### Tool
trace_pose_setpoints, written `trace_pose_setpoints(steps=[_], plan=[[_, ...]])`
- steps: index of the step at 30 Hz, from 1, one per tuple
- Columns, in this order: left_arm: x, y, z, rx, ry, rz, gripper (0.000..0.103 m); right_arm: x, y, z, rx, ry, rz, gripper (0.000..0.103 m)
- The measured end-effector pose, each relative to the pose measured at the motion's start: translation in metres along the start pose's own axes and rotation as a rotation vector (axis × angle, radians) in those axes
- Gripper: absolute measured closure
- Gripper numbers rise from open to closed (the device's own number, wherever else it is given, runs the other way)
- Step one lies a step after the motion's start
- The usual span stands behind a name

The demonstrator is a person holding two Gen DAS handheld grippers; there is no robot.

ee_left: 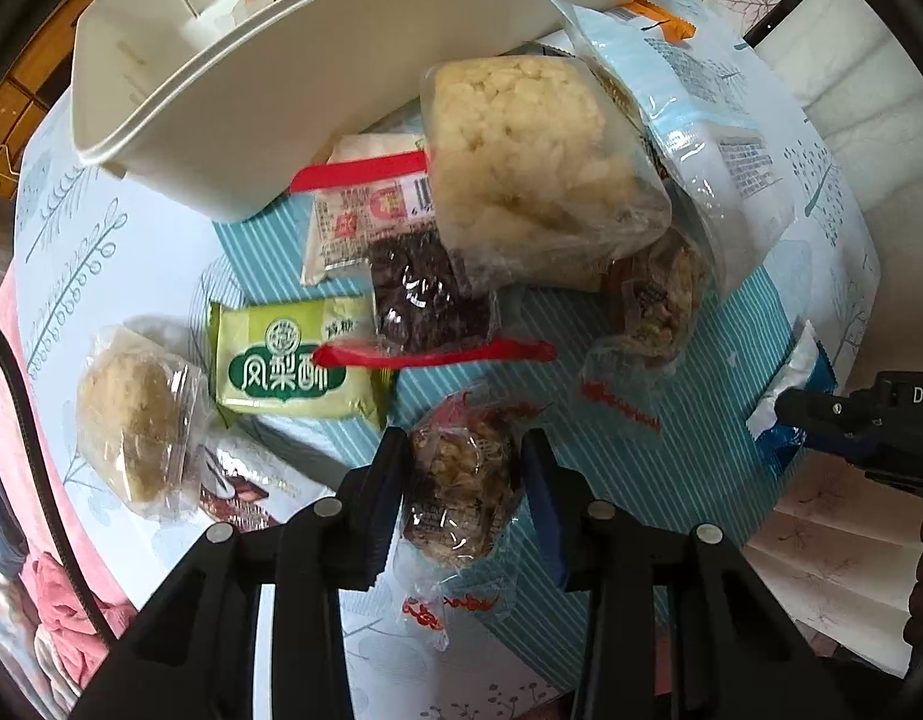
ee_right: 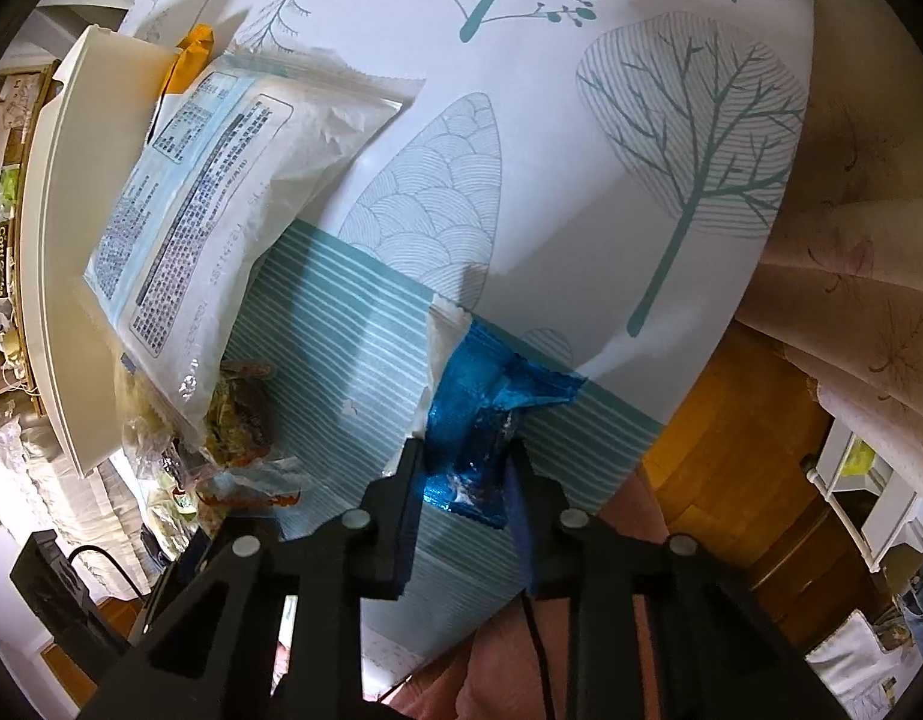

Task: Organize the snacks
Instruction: 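Grasp blue candy with right tool while left tool grasps a red-wrapped snack, then carry both snacks into the white tray and open both tools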

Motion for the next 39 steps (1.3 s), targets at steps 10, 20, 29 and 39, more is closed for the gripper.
trace_pose_setpoints(steps=[10,20,29,39], plan=[[0.014,0.016,-0.023,0.038,-0.012,-0.042,0.066,0.020,0.015,-0.004,-0.038,-0.019,-0.037,0.079],[0.022,0.045,-0.071,0.094,-0.025,-0.088,0.066,0.034,0.052,-0.028,-0.071,-0.092,-0.151,0.079],[0.008,0.081,-0.114,0.079,-0.072,-0.149,0.065,0.035,0.109,-0.050,-0.109,-0.162,-0.323,0.079],[-0.038,0.125,-0.142,0.032,-0.169,-0.242,0.065,0.028,0.172,-0.054,-0.157,-0.178,-0.452,0.079]])
Point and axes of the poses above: each gripper's, at about its wrist camera, not at the fingertips, and z roughly the way its jaws point, y to its left, x to its underside, the point moved 8 cm from there along z, roughly the way its jaws point, and after that the axes turned 12 degrees about -x, right-handed, at the moved point
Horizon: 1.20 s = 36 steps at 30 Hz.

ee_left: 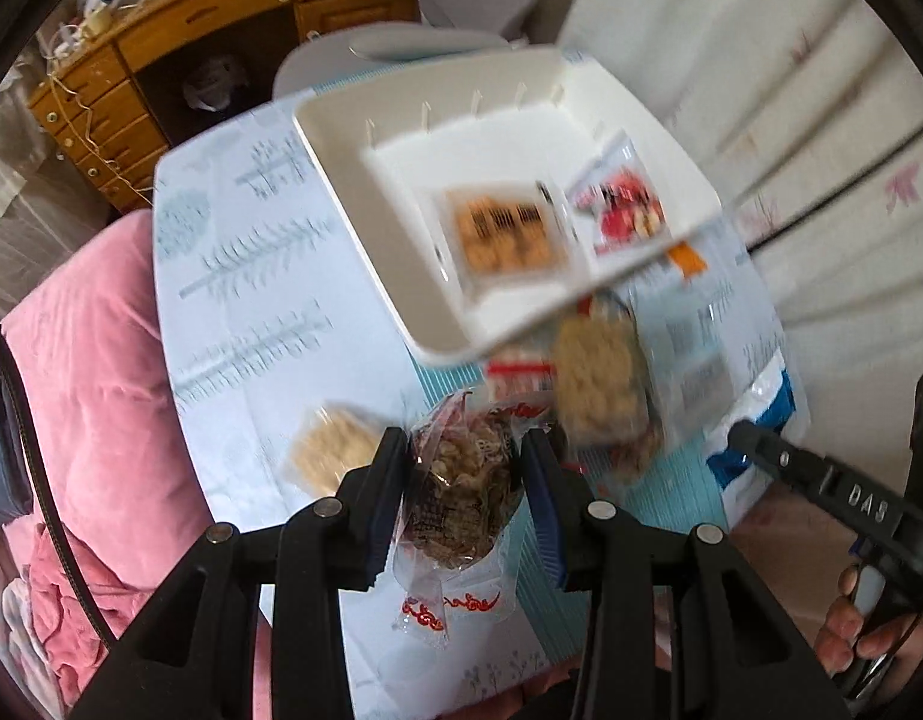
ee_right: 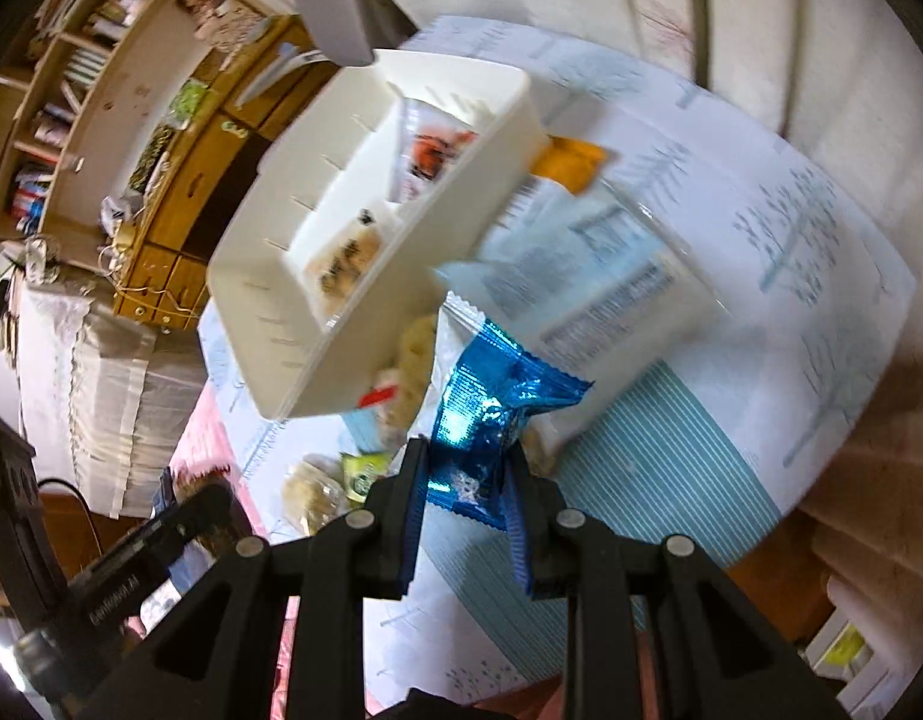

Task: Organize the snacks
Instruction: 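Carry both snacks into the white tray and open both tools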

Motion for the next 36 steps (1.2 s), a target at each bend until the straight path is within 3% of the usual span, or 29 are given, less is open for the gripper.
trace_pose_setpoints(steps=[9,19,27,30,36], plan=[[-0.056,0.016,0.001,-0.004,-0.070,-0.069,0.065,-0.035,0.044,0.018,-0.052,-0.005,-0.131,0.079],[-0.099,0.022,0.016,0.059,-0.146,-0.175,0.066,-0.074,0.080,0.044,-0.084,-0.025,-0.324,0.079],[-0.109,0.024,0.030,0.055,-0.121,-0.227,0.066,-0.098,0.086,0.067,-0.111,-0.002,-0.369,0.076],[-0.107,0.025,0.031,0.057,-0.117,-0.240,0.066,-0.099,0.080,0.074,-0.109,0.016,-0.359,0.053],[-0.096,0.029,0.025,0.062,-0.114,-0.258,0.066,-0.096,0.076,0.075,-0.127,0.030,-0.337,0.051]])
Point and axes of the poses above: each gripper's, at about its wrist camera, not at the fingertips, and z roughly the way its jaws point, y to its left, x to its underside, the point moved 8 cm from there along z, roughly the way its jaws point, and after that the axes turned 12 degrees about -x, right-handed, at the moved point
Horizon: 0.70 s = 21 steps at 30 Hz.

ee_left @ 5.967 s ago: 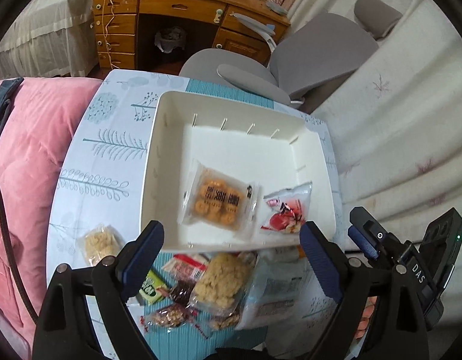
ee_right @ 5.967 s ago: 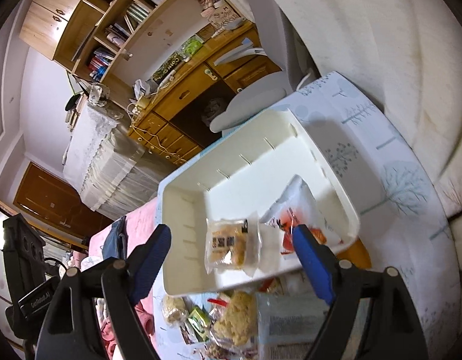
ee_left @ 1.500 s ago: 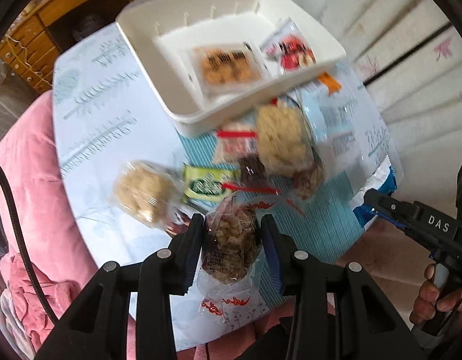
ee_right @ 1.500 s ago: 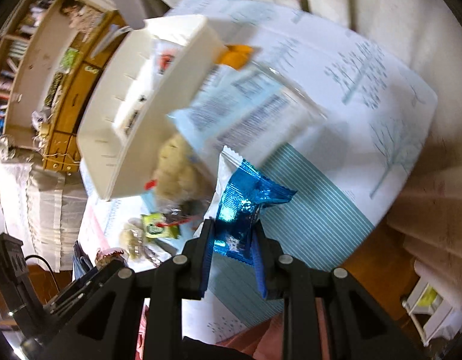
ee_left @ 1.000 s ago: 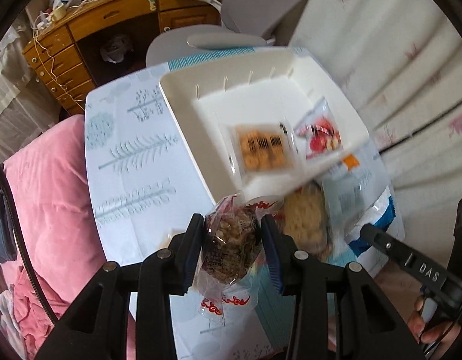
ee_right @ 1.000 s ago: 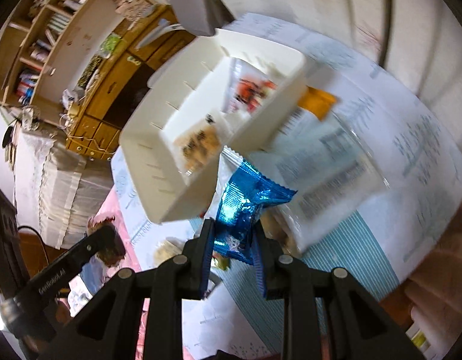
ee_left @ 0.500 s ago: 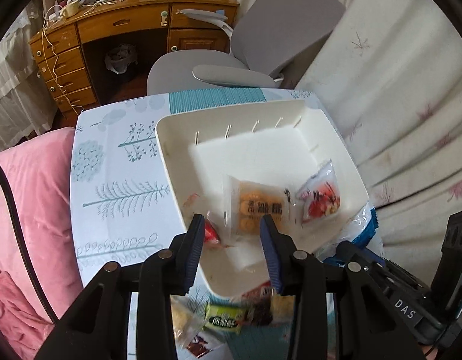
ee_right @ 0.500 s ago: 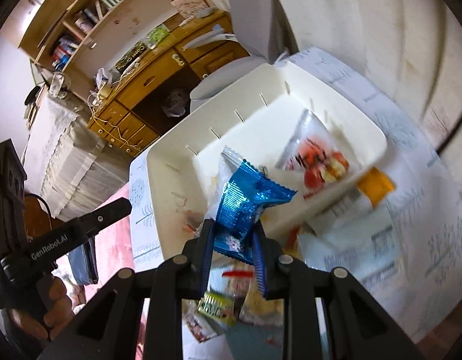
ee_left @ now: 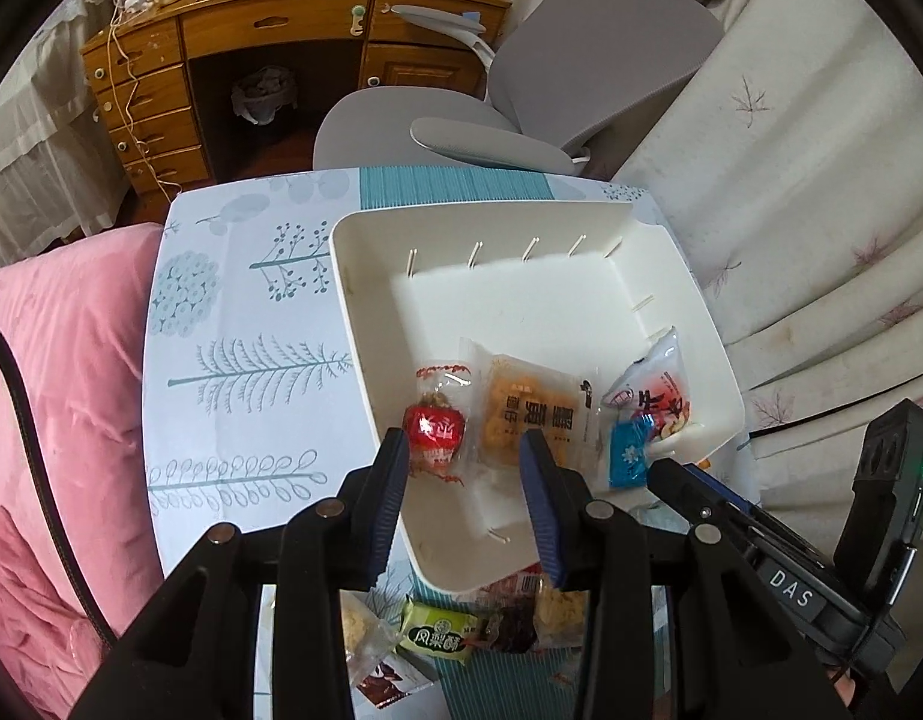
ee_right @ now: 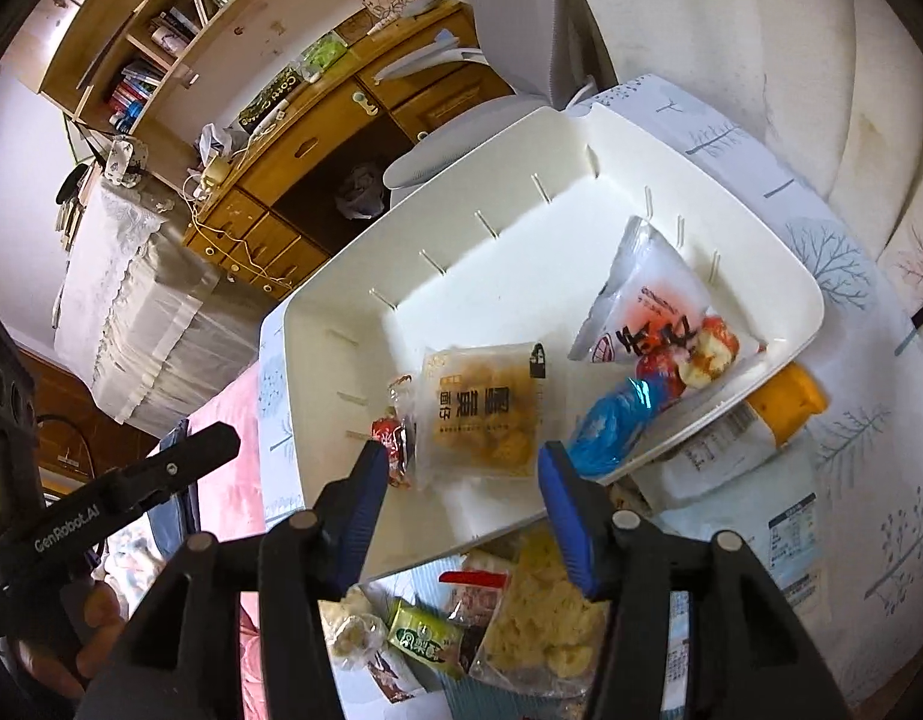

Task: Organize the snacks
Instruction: 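Carry both snacks into the white tray and open both tools, then withdraw both tools from the tray back over the remaining snacks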

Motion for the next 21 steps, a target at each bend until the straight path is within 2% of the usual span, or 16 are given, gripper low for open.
trace_pose_setpoints(steps=[9,21], plan=[[0.032,-0.003,-0.024,0.058,-0.016,0.024,0.066,0.020,0.003,-0.025,0.011,-0.039,0.012,0.051],[0.106,-0.003,-0.048,0.119,0.013,0.094,0.066,0.086,-0.005,-0.068,0.050,-0.122,0.063,0.051]])
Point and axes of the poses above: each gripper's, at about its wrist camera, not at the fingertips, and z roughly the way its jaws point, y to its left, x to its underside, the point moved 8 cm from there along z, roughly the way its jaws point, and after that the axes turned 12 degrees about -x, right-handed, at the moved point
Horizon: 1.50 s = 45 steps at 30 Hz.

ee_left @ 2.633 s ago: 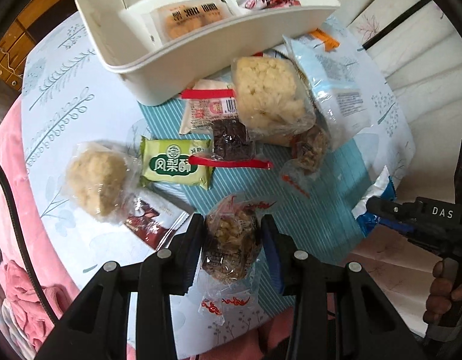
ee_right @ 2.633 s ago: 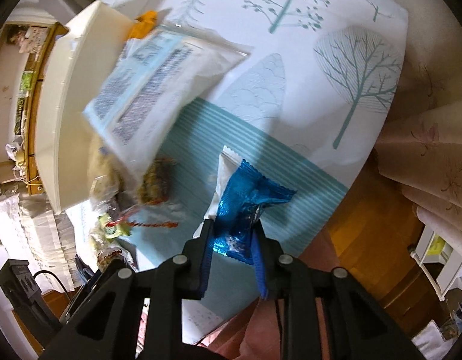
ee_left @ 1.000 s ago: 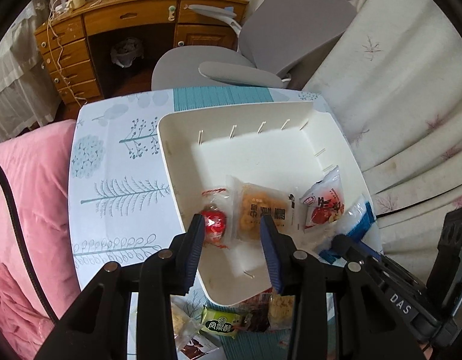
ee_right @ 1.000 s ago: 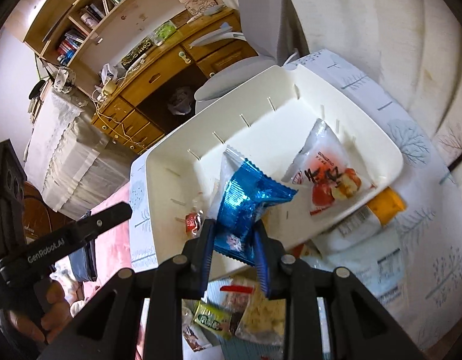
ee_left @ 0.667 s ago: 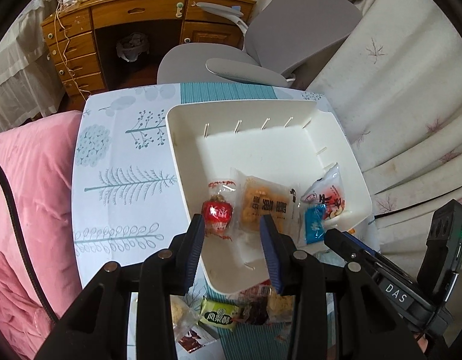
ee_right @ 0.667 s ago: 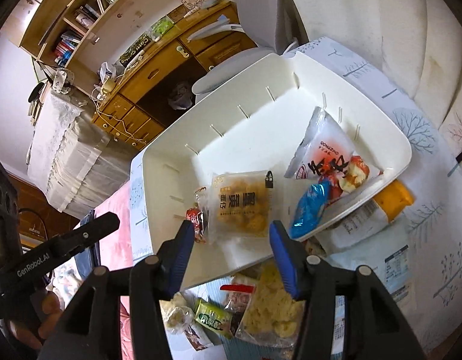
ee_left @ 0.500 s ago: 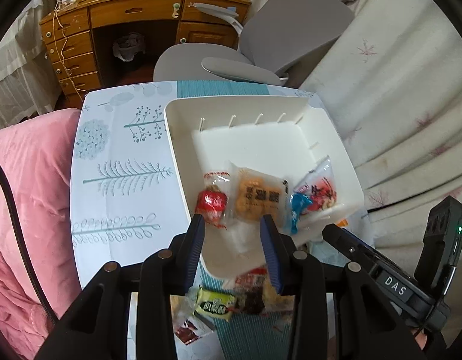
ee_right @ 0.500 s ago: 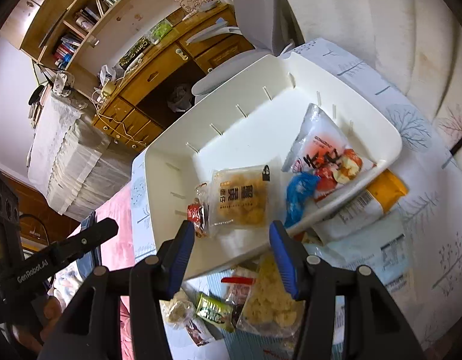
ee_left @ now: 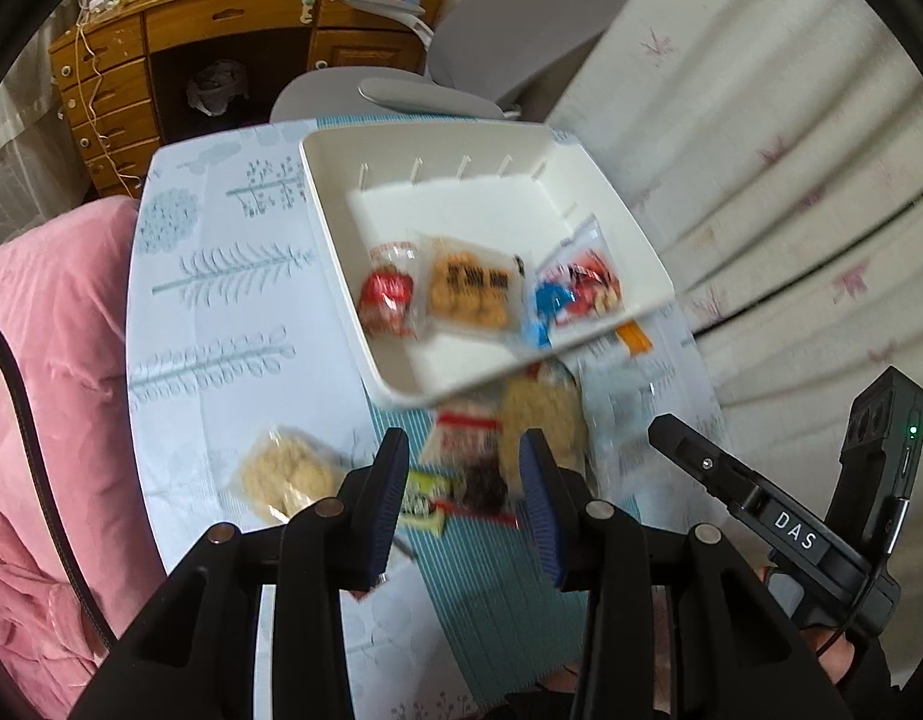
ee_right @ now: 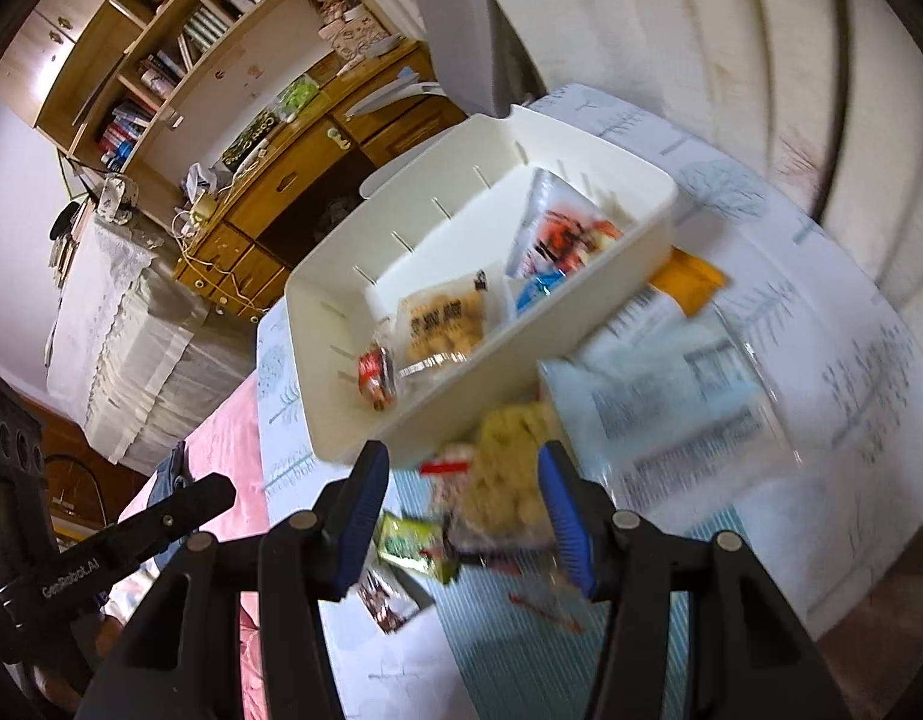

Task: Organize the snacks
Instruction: 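Withdraw both tools from the tray back over the remaining snacks, then grasp the cracker bag with left tool while right tool grasps the white printed bag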

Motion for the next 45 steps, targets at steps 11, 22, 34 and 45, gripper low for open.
trace_pose_setpoints(steps=[11,22,34,45], plan=[[0.053,-0.003,-0.002,0.034,0.053,0.062,0.058,0.059,-0.029,-0.026,0.091,-0.032,0.059,0.039],[0.068,-0.017,0.014,0.020,0.094,0.081,0.036,0.082,-0.056,-0.034,0.203,-0.002,-0.047,0.022],[0.061,-0.052,0.040,-0.037,0.158,0.099,0.025,0.078,-0.087,-0.021,0.331,0.096,-0.302,0.020],[0.047,-0.088,0.084,-0.099,0.254,0.040,0.018,0.053,-0.106,-0.001,0.317,0.216,-0.534,0.020]])
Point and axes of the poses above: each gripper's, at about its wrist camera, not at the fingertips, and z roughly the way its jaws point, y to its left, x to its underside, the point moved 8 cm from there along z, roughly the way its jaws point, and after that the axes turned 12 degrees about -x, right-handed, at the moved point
